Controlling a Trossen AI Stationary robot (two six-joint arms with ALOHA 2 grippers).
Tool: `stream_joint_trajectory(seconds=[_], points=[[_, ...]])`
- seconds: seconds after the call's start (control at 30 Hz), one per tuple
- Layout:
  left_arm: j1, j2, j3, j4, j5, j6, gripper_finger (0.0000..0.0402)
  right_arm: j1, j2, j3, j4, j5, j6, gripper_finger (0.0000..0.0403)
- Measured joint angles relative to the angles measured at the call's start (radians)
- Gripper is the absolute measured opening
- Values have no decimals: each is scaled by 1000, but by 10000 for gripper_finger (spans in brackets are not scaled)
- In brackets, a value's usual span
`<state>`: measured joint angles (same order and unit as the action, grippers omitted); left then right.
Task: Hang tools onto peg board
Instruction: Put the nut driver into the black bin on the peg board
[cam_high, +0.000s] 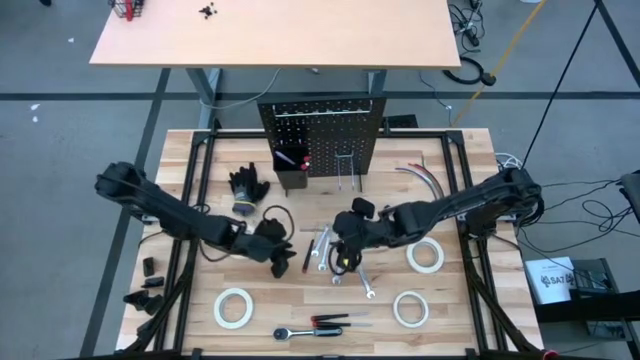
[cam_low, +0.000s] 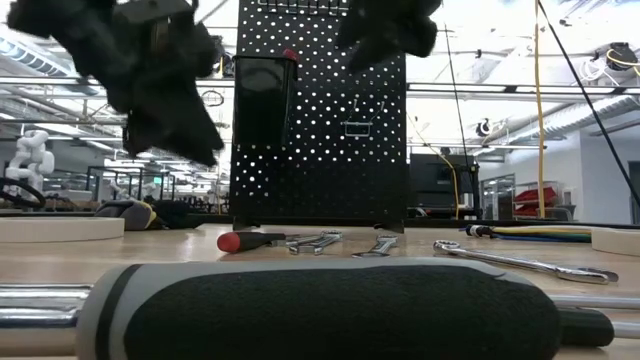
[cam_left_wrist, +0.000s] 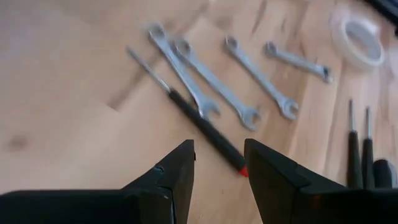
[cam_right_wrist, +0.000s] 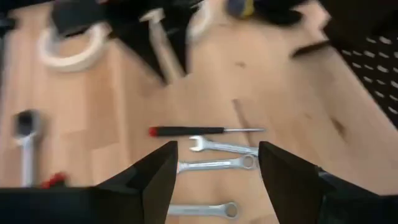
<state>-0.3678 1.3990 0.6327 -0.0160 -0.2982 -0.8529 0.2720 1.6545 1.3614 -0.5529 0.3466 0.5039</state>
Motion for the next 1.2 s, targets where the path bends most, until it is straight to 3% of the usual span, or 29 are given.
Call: stream_joint_trajectory(seconds=[0.1, 0.33, 0.73, 1.2], points=[[5, 79, 13, 66, 46, -1, 143, 6, 0, -14, 0, 62, 63, 217], [7, 202, 99, 70, 48, -28, 143, 6, 0, -16, -26, 68, 83, 217], [8, 338, 355, -314, -41, -160, 143, 13, 0, -16, -113, 39, 20, 217], [6, 523, 421, -329, -49, -347, 143, 60, 0, -16, -221, 40, -111, 217]])
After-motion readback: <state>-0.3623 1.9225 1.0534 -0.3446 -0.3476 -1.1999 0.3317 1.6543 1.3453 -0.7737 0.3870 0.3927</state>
